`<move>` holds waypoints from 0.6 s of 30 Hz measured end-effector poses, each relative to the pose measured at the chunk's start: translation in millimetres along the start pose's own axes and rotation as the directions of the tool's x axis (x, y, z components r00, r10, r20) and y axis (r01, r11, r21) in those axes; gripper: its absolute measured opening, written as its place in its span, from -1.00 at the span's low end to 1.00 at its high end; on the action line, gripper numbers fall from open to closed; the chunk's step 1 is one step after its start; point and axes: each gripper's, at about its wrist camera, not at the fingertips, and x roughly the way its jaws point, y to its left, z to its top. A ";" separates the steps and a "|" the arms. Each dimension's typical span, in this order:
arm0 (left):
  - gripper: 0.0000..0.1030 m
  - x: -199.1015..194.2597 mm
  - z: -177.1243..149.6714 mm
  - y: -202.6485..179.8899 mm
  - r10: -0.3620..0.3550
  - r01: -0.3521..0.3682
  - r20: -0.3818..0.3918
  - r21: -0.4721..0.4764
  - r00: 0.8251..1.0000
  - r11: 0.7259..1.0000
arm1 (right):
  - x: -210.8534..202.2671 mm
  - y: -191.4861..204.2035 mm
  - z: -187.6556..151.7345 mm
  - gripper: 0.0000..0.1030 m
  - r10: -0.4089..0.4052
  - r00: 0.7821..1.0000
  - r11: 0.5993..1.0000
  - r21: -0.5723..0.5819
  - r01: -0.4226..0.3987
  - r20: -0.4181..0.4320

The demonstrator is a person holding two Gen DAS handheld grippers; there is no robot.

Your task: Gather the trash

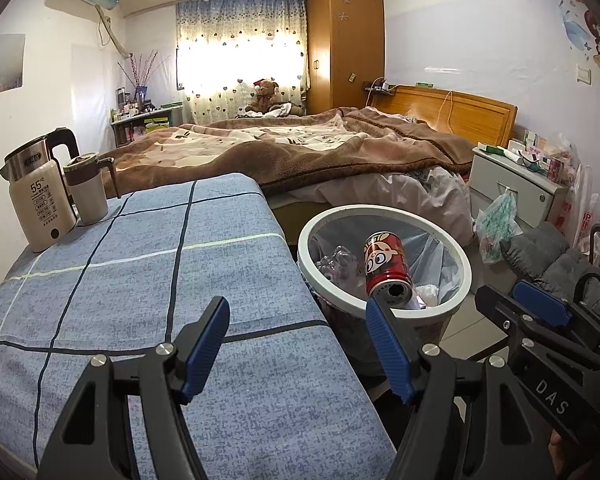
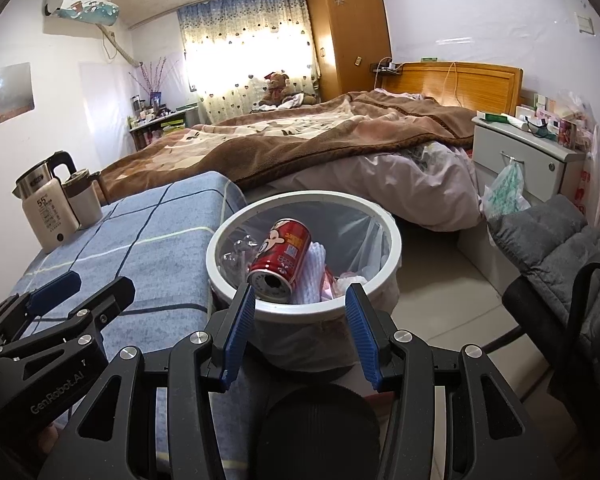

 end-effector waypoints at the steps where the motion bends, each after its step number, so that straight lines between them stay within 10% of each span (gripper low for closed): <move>1: 0.41 -0.5 -0.2 0.2 0.000 0.000 0.001 0.001 1.000 1.000 | -0.2 0.1 -0.1 -0.07 0.003 1.000 1.000 0.000 -0.003 0.000; 18: 0.41 -0.8 -0.6 0.1 0.002 -0.002 0.000 0.007 1.000 1.000 | 3.6 -2.0 0.1 -0.07 0.007 1.000 1.000 0.009 -0.007 -0.006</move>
